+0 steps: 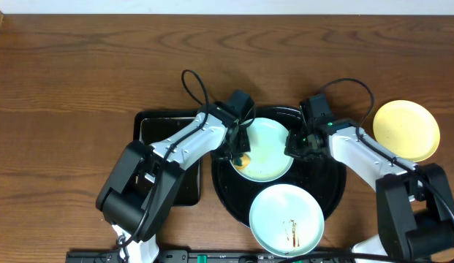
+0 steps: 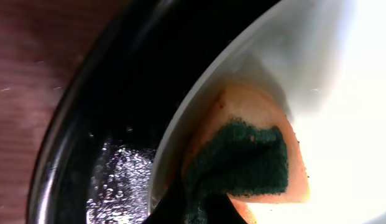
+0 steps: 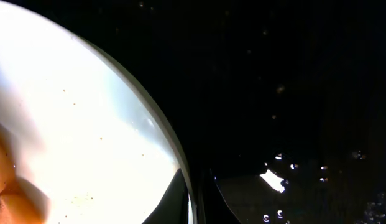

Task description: Clean dirty plates on tray and stack at the side

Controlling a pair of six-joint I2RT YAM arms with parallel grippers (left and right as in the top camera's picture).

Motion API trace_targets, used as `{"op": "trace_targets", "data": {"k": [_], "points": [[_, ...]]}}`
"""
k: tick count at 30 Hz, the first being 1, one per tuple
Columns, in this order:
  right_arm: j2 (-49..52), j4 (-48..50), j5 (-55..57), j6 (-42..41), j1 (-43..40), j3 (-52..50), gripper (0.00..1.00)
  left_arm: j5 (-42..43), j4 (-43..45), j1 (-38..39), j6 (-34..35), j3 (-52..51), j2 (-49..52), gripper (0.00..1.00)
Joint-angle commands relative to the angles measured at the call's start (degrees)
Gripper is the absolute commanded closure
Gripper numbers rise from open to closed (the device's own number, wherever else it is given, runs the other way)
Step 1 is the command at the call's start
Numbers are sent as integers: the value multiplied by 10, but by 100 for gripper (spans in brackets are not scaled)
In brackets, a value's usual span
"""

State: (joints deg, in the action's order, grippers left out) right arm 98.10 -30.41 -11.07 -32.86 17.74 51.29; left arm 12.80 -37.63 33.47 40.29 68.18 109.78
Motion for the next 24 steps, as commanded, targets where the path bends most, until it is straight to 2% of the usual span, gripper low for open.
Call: {"op": "trace_targets", "data": {"k": [1, 6, 11, 15, 24], "points": [[27, -11, 19, -18, 10, -12, 98, -135, -45, -15, -8, -37, 55, 93], [27, -14, 20, -18, 10, -12, 98, -133, -49, -15, -13, -30, 55, 93], [27, -13, 20, -18, 10, -12, 99, -60, -35, -5, -78, -5, 53, 92], [27, -12, 20, -18, 10, -12, 98, -42, -37, 12, -99, 30, 48, 92], [27, -13, 21, -18, 10, -12, 98, -49, -41, 46, -98, 101, 3, 93]]}}
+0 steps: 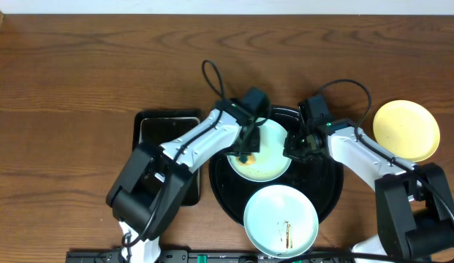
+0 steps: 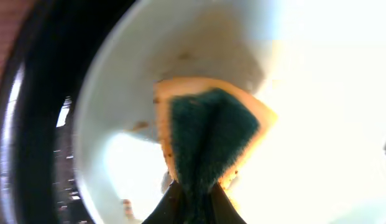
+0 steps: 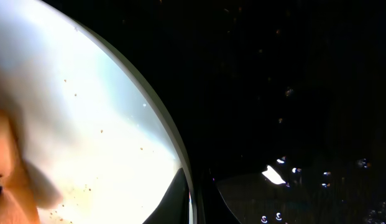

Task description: Clean dirty plates on tray and stack at the side

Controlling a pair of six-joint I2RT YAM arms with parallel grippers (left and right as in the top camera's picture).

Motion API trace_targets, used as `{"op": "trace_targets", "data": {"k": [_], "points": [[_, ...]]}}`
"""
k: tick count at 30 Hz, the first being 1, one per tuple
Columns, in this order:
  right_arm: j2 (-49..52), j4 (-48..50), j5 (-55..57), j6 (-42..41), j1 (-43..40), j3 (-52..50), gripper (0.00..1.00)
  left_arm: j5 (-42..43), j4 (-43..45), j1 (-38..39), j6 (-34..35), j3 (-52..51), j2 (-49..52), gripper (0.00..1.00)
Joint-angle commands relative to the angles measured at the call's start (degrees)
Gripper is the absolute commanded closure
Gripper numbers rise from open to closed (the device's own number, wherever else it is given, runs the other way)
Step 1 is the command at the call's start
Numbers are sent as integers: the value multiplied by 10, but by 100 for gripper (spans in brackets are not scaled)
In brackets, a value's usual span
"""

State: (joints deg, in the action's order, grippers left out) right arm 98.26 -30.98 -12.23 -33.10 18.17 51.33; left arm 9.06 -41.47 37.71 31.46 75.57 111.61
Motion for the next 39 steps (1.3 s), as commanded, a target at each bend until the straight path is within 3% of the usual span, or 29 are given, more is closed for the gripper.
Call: {"op": "trace_targets", "data": {"k": [1, 18, 26, 35, 38, 39], "points": [[26, -7, 32, -16, 6, -12, 99, -19, -3, 3, -10, 30, -19, 93], [24, -8, 74, -7, 6, -10, 98, -158, -101, -91, -6, 41, -89, 93], [-15, -68, 137, 22, 6, 47, 98, -158, -177, -182, -16, 37, -94, 93], [-85, -185, 222, 54, 10, 150, 98, -149, -202, -250, -25, 35, -94, 93], [-92, -203, 190, 70, 10, 164, 99, -132, -200, -261, -35, 35, -94, 92], [-92, -210, 159, 70, 10, 164, 81, -129, -200, -264, -40, 35, -94, 93]]}}
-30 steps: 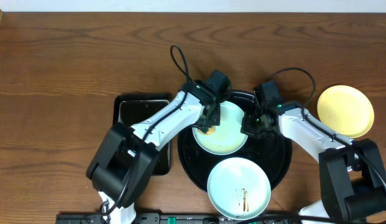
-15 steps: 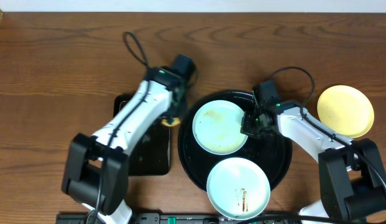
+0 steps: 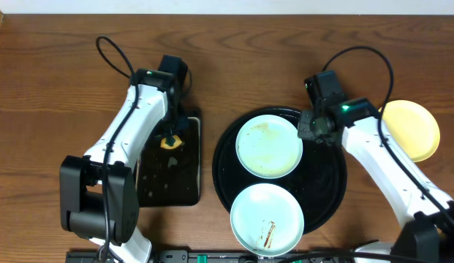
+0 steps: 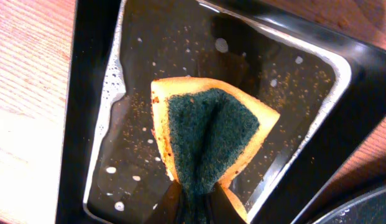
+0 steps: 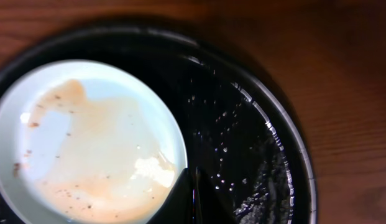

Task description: Clean dirty plates on tray and stack at the side

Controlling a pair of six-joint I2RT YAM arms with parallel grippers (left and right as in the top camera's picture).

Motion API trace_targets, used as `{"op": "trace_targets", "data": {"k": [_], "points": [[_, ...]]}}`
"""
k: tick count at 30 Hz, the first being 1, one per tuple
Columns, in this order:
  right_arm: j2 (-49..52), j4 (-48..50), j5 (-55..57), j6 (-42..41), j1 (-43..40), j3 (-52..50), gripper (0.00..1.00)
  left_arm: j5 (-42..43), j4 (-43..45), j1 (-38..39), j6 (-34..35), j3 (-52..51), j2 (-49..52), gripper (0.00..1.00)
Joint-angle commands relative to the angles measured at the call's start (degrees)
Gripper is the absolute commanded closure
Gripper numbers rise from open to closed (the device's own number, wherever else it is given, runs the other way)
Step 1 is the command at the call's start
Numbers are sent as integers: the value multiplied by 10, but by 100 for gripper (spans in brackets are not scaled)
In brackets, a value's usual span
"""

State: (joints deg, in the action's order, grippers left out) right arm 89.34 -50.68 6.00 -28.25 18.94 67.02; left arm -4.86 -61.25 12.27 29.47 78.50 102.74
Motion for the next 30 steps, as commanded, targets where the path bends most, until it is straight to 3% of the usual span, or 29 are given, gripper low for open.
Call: {"op": "trace_targets", "data": {"k": [1, 2, 8, 9, 12, 19, 21, 23, 30], "points": [[-1, -17, -47, 22, 2, 5, 32, 10, -2, -12, -21, 6, -5, 93], [2, -19, -65, 21, 2, 1, 4, 10, -2, -14, -24, 6, -5, 93], [3, 32, -161, -90, 2, -62, 1, 10, -2, -16, -40, 5, -5, 92], [3, 50, -179, -93, 2, -75, 2, 10, -3, -16, -41, 5, -5, 92], [4, 93, -201, -107, 2, -110, 44, 10, -3, -16, -42, 5, -5, 92], [5, 166, -202, -146, 2, -185, 26, 10, -8, -16, -44, 5, -5, 92], [5, 175, -202, -146, 2, -196, 28, 10, -9, -16, -44, 5, -5, 92], [5, 181, -202, -146, 2, -205, 38, 12, -9, -16, -48, 5, -5, 92], [15, 225, -197, -170, 2, -237, 41, 14, -11, -16, -53, 5, -5, 91]]}}
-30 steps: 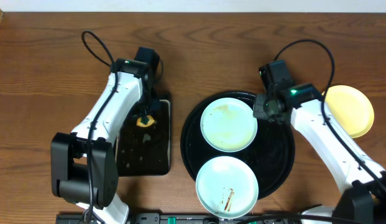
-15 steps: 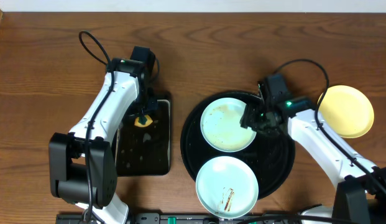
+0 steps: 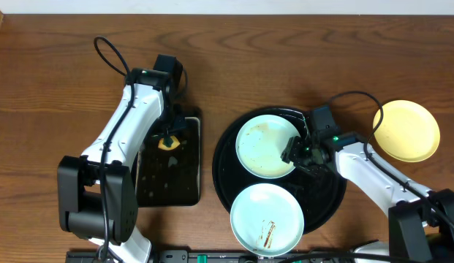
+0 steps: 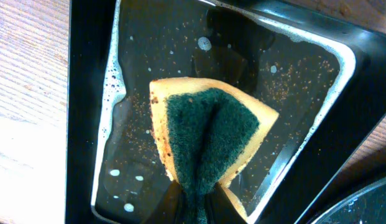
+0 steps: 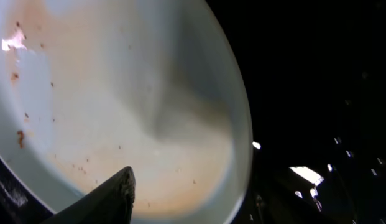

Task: Clean dirty plates on tray and stack at the side
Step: 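Lift the scrubbed light-blue plate off the black tray with the right gripper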

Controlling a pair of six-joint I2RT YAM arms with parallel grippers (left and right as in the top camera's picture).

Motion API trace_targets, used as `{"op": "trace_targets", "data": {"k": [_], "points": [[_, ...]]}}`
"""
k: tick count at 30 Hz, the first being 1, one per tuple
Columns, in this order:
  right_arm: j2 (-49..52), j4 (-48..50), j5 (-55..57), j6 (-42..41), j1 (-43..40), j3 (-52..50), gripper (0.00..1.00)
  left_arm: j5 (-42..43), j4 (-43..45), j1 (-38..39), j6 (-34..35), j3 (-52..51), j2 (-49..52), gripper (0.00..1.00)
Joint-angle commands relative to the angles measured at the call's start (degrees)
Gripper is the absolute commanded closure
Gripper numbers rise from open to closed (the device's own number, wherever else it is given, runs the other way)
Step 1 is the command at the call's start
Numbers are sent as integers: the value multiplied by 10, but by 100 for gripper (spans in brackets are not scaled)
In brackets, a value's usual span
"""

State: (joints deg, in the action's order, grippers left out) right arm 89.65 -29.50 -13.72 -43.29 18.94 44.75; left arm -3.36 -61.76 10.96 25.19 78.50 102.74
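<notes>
Two pale plates lie in the round black tray [image 3: 325,193]. The upper plate [image 3: 265,146] carries a thin brown smear, seen close in the right wrist view [image 5: 118,93]. The lower plate [image 3: 265,219] has a dark brown streak. My right gripper [image 3: 296,152] is open low at the upper plate's right rim, one finger [image 5: 112,193] over the plate and the other lost in the dark tray. My left gripper [image 3: 168,135] is shut on a folded yellow-and-green sponge [image 4: 208,137] above the rectangular black tray [image 4: 87,93].
The rectangular tray [image 3: 150,183] at the left holds a film of speckled water. A yellow plate [image 3: 406,130] sits alone on the wooden table at the far right. Cables loop behind both arms.
My right gripper was shut and high above the tray's right side; now it is open and low, astride the upper plate's right rim. The left gripper with the sponge has hardly moved.
At first my left gripper pressed the sponge on the upper plate's left edge while the right gripper was shut on its right rim. Then the sponge sat further in on the plate. Later the sponge hung over the rectangular tray and the right gripper was lifted away. Now the right gripper is back at the rim.
</notes>
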Motion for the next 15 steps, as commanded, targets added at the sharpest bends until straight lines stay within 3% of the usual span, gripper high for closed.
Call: {"op": "trace_targets", "data": {"k": [1, 2, 3, 4, 6, 9, 15], "points": [[18, 40, 0, -34, 2, -26, 41, -1, -10, -3, -10, 5, -5, 91], [22, 57, -1, -37, 2, -33, 50, -1, -11, -3, -10, 5, -5, 91], [26, 69, 0, -43, 2, -37, 68, -1, -12, -3, -12, 5, -5, 91], [29, 82, 0, -47, 2, -41, 75, -1, -13, -3, -12, 5, -5, 91], [34, 105, 0, -49, 2, -45, 76, -1, -14, -3, -12, 5, -5, 90], [40, 131, 0, -49, 2, -45, 99, -1, -17, -3, -14, 5, -5, 90], [40, 176, 0, -44, 2, -45, 98, 0, -21, -3, -14, 5, -5, 90]]}}
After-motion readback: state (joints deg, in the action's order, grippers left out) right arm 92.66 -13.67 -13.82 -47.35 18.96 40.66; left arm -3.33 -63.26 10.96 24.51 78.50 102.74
